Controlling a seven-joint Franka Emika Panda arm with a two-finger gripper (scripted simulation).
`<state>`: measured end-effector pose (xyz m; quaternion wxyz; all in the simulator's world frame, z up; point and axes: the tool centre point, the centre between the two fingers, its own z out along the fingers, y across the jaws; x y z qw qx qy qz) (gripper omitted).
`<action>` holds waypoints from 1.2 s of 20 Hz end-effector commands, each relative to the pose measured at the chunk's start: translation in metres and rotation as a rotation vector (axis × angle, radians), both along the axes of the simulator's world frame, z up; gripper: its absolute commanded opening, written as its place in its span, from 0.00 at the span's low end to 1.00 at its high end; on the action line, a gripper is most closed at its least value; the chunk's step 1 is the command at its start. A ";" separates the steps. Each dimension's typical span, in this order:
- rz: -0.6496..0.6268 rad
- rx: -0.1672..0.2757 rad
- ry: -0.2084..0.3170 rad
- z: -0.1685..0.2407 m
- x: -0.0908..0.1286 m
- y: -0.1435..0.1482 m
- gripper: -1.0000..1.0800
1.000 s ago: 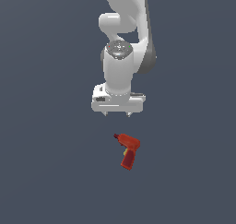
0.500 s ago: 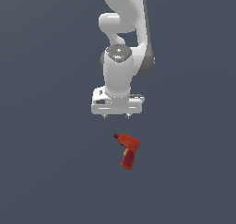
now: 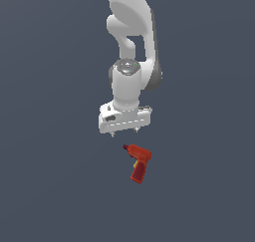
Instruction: Pick up the object and move it to a goal position.
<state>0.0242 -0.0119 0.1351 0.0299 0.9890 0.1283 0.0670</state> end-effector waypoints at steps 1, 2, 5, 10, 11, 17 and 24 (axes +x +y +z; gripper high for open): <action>0.074 -0.010 -0.029 -0.010 0.004 -0.001 1.00; 0.105 -0.014 -0.041 -0.014 0.005 -0.001 1.00; 0.197 -0.026 -0.079 -0.025 0.009 0.000 1.00; 0.351 -0.043 -0.145 -0.043 0.015 0.003 1.00; 0.381 -0.046 -0.159 -0.046 0.015 0.004 1.00; 0.560 -0.064 -0.248 -0.063 0.018 0.013 1.00; 0.726 -0.081 -0.347 -0.074 0.019 0.024 1.00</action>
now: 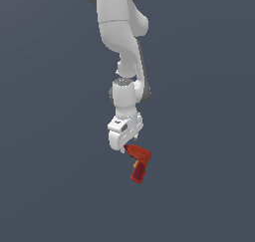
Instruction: Pick up the object and move it to a goal position.
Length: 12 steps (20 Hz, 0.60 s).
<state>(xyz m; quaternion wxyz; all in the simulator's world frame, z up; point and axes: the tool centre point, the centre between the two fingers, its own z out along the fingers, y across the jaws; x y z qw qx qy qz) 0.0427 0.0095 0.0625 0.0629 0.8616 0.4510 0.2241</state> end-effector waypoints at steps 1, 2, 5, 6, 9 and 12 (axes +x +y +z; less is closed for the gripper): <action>0.051 -0.003 -0.033 -0.003 0.000 0.004 1.00; 0.067 -0.004 -0.043 -0.003 0.000 0.005 1.00; 0.107 -0.006 -0.070 -0.005 -0.001 0.009 1.00; 0.117 -0.006 -0.077 -0.006 -0.001 0.010 1.00; 0.139 -0.007 -0.093 -0.007 -0.001 0.012 1.00; 0.149 -0.008 -0.100 -0.007 -0.001 0.012 1.00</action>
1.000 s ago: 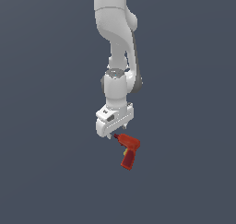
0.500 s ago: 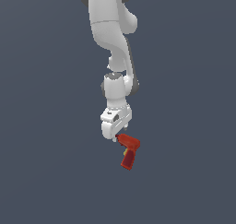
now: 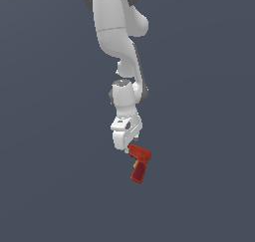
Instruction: Pick up the object and move it to a goal position.
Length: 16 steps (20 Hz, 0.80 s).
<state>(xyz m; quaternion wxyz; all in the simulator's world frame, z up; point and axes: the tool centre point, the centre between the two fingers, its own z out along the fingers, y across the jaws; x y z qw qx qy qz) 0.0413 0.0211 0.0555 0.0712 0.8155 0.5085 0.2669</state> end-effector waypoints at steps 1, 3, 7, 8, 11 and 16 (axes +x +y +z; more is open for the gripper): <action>0.007 0.000 -0.006 0.000 0.000 0.001 1.00; 0.003 0.000 -0.002 0.000 0.000 0.000 1.00; 0.004 0.000 -0.003 -0.006 0.003 0.001 1.00; 0.004 -0.001 -0.003 -0.008 0.004 0.002 1.00; 0.006 -0.002 -0.004 -0.017 0.009 0.004 1.00; 0.008 -0.001 -0.006 -0.025 0.015 0.006 1.00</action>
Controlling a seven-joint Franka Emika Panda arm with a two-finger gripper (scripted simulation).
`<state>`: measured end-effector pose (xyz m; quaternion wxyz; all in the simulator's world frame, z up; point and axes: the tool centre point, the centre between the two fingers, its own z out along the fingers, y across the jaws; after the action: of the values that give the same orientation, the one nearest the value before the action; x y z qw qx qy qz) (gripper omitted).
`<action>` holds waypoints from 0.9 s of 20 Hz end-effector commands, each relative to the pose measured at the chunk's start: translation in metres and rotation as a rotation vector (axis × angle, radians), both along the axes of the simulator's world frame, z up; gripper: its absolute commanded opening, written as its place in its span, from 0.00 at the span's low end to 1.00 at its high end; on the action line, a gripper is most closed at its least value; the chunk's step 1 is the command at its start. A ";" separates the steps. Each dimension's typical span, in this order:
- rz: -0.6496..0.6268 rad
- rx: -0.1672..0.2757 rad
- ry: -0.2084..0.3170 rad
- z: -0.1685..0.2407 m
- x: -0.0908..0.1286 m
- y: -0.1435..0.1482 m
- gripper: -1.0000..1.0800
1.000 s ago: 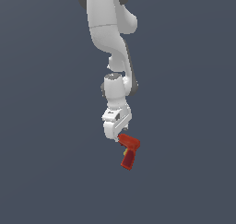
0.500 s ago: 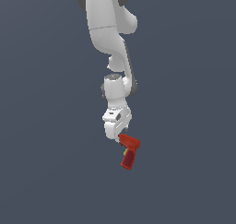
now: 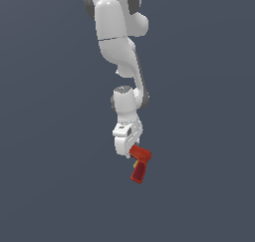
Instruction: Pick up the object and move it to a goal position.
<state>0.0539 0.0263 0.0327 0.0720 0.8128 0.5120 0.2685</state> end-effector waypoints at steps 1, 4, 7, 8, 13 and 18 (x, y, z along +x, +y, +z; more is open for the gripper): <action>-0.001 0.001 -0.001 -0.003 0.003 0.000 1.00; -0.001 0.002 -0.001 -0.003 0.003 0.000 0.00; -0.001 0.002 -0.001 -0.003 0.003 0.000 0.00; -0.001 0.002 -0.001 -0.003 0.003 0.000 0.00; -0.002 -0.001 -0.006 0.001 0.004 -0.001 0.00; -0.002 -0.001 -0.006 0.007 0.006 -0.005 0.00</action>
<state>0.0569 0.0238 0.0344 0.0722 0.8128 0.5117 0.2687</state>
